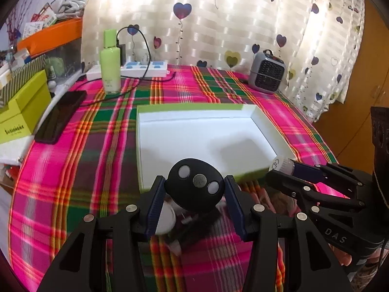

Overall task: Organize objects
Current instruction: 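Carry the white jar and black round object over the white box with both tools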

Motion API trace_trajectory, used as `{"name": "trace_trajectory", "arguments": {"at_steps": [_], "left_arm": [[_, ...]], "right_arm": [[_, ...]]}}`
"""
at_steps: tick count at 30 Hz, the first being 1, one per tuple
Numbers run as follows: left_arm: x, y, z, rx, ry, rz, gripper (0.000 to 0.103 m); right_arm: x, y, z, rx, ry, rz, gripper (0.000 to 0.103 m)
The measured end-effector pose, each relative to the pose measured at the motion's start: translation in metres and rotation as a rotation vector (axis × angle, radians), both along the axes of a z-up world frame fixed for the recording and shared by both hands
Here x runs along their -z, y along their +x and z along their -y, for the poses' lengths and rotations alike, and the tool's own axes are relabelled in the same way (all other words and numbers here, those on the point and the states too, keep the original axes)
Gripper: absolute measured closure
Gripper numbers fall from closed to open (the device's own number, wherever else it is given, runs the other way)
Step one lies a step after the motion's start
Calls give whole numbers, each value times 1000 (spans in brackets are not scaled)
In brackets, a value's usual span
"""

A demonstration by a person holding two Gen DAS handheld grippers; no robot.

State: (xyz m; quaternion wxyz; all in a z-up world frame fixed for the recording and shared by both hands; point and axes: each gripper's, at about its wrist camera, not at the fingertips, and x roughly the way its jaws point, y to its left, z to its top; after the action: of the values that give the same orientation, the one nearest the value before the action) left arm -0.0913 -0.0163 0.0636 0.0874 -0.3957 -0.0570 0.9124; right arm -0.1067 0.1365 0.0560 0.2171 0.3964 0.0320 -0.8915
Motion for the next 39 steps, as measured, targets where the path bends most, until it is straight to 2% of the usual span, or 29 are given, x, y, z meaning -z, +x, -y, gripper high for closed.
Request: {"name": "trace_trajectory", "arguments": {"at_steps": [13,20,31,39], "left_arm": [[13,-58,4,-3,-5,38,55],[23,-81,9,-25,-7,63,55],[34,-105,9,-28,-15,92,55],[35,-109,6,-26,-40,78,55]], "right_arm": [[18,-59,5,42,-17,59,70],[26,-83,7,55,6,77,70],[35,-104,15,53,31,88,70],[41,-110,18,51,49,100,70]]}}
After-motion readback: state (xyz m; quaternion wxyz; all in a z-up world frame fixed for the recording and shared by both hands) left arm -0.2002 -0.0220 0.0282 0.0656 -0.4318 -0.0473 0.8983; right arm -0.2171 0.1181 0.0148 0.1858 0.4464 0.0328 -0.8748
